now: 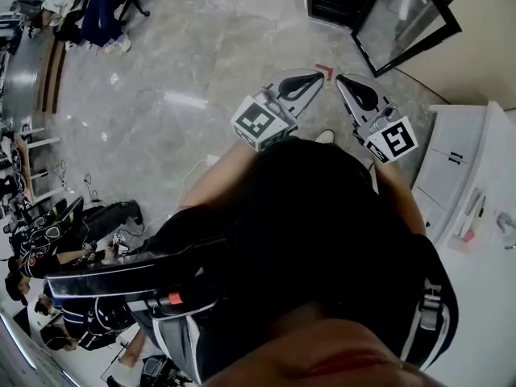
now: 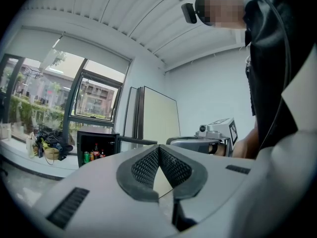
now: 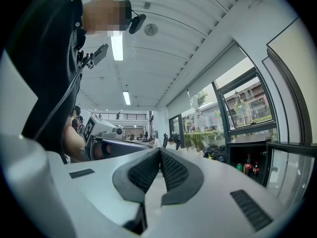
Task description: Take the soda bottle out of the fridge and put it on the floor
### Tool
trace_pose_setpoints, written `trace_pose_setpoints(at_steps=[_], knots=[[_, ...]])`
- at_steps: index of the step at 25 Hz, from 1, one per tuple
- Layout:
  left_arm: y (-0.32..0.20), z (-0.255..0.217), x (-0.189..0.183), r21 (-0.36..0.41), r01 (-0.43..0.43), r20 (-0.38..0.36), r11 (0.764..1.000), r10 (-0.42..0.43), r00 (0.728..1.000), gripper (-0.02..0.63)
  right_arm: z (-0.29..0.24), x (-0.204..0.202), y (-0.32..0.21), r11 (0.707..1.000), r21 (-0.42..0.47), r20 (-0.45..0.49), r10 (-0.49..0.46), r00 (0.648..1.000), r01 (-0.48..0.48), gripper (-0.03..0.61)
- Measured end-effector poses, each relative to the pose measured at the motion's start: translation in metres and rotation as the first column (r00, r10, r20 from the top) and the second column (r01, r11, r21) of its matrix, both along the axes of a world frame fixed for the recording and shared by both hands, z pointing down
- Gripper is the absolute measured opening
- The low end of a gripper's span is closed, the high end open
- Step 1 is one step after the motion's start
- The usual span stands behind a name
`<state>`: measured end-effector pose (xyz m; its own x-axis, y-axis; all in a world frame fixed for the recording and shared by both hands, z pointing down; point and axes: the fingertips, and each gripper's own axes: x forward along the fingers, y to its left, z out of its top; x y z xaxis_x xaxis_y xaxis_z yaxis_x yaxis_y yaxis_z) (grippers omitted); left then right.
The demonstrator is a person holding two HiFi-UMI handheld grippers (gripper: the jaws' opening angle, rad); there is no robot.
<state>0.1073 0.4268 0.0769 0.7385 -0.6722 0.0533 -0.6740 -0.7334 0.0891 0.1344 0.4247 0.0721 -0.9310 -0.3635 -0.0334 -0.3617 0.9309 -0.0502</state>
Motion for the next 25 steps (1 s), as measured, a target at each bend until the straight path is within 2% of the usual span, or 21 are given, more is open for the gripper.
trace_pose_setpoints(at_steps=[5, 12, 19, 25], knots=[[-0.015, 0.001, 0.019, 0.003, 0.034, 0.007, 0.999, -0.034, 0.999, -0.005, 0.0, 0.021, -0.016, 1.0, 0.012, 0.003, -0.009, 1.0, 0.009, 0.012], [-0.041, 0.001, 0.026, -0.006, 0.016, 0.021, 1.0, -0.016, 1.0, -0.005, 0.002, 0.025, -0.044, 1.0, -0.004, 0.002, 0.015, 1.0, -0.015, 0.012], [-0.082, 0.008, 0.01, -0.006, -0.035, 0.013, 0.999, 0.035, 0.999, -0.005, 0.008, 0.006, -0.081, 0.999, -0.014, -0.007, 0.05, 0.999, -0.05, 0.012], [-0.128, 0.01, -0.027, -0.008, -0.089, 0.01, 0.996, 0.089, 0.996, -0.005, 0.013, -0.032, -0.125, 0.996, -0.023, -0.039, 0.084, 0.996, -0.085, 0.012]])
